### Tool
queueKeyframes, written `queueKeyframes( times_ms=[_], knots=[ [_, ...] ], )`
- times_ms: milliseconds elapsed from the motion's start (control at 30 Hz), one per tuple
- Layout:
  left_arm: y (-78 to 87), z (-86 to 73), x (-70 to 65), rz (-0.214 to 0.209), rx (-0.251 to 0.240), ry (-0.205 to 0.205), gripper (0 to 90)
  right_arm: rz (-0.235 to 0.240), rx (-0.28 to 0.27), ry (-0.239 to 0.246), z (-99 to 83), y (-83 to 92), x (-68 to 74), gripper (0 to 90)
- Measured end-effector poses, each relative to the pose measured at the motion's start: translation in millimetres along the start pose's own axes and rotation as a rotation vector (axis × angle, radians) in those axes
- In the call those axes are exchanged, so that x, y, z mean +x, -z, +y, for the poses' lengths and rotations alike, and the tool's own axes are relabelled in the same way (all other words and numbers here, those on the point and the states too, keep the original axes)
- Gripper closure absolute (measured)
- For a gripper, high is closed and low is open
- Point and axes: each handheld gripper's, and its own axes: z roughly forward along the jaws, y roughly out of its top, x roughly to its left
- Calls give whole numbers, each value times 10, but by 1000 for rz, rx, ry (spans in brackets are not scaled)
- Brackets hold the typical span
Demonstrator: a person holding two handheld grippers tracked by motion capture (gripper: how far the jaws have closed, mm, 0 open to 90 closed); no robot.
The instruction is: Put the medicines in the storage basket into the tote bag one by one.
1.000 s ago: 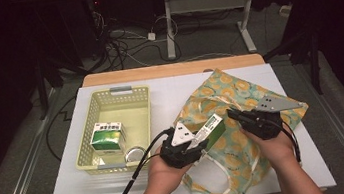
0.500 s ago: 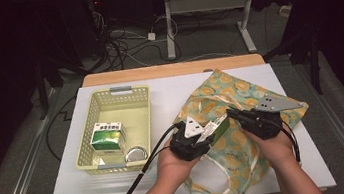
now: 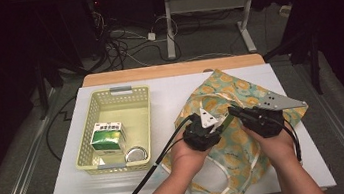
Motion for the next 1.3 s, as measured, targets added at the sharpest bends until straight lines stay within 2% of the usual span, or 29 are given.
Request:
queueKeyframes(
  times_ms=[133, 233, 533, 633, 733, 867, 933, 1100, 1300],
  knots=[
    [-82, 62, -24, 19, -19, -1, 603, -1, -8, -5, 4, 13, -21, 900],
    [-165, 49, -15, 30, -34, 1, 603, -1, -11, -8, 2, 22, -32, 900],
    [-282, 36, 4, 21, -57, 25, 595, -4, -5, -12, -14, 27, -56, 900],
    [-283, 23, -6, 6, -43, 20, 507, -5, -3, -14, -18, 30, -59, 900],
    [-264, -3, -16, 4, -43, 13, 453, -5, -2, -14, -21, 34, -58, 900],
    [-201, -79, -2, -6, -37, 27, 406, -4, -2, -15, -25, 33, -52, 900],
    [-145, -151, 16, -24, -24, 42, 376, -4, 0, -14, -29, 32, -52, 900],
    [-24, -278, 26, -59, -25, 64, 375, -4, 6, -14, -41, 30, -49, 900],
    [125, -387, 23, -81, -32, 65, 356, -5, 14, -12, -57, 34, -39, 900]
  ],
)
